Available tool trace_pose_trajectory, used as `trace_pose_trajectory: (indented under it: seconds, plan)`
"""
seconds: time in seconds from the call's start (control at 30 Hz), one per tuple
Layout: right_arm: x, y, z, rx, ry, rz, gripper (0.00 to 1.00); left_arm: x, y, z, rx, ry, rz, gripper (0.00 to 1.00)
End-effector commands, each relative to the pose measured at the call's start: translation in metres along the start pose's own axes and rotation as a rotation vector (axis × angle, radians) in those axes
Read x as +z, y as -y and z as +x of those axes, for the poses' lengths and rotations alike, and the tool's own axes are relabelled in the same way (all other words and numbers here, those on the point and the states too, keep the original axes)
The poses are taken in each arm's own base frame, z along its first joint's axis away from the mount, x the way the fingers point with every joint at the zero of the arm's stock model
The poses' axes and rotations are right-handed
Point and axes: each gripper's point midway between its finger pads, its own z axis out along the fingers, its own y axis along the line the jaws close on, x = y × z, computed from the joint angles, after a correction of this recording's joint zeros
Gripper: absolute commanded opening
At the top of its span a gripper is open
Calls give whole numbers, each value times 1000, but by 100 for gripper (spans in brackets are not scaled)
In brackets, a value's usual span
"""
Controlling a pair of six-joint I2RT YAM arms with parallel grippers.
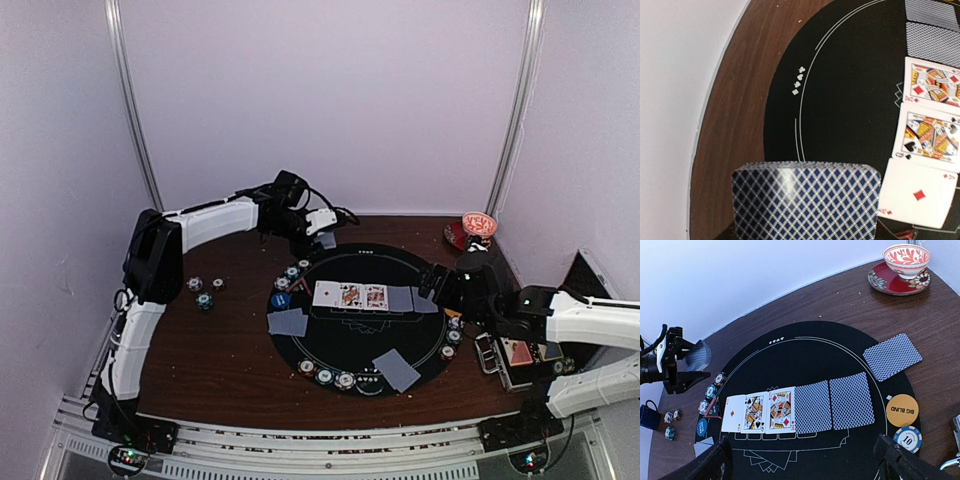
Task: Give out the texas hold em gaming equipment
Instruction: Place the poker card on the poker table mat.
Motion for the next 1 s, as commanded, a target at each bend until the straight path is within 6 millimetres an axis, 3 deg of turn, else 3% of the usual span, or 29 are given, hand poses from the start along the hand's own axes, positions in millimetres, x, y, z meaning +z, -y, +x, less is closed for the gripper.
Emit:
trace_pose_trajectory:
  seconds: [0.0,0.23,0.33,0.63,0.77,0.97]
  plan:
    - [-1,9,6,14,7,8,100,28,-10,-26,36,32,-70,61]
    - [1,11,15,13,-5,-9,100,70,-11,-41,104,66,-146,61]
    - [2,11,18,11,-13,-19,100,86,-10,-37,124,58,-162,61]
    - [-1,8,20,17,-12,-56,100,108,-7,-26,192,23,-202,61]
    - [-2,8,20,23,-8,-62,100,114,-3,-23,200,23,-192,67]
    - [-6,8,16,34,4,-72,100,120,0,-17,191,15,-184,83]
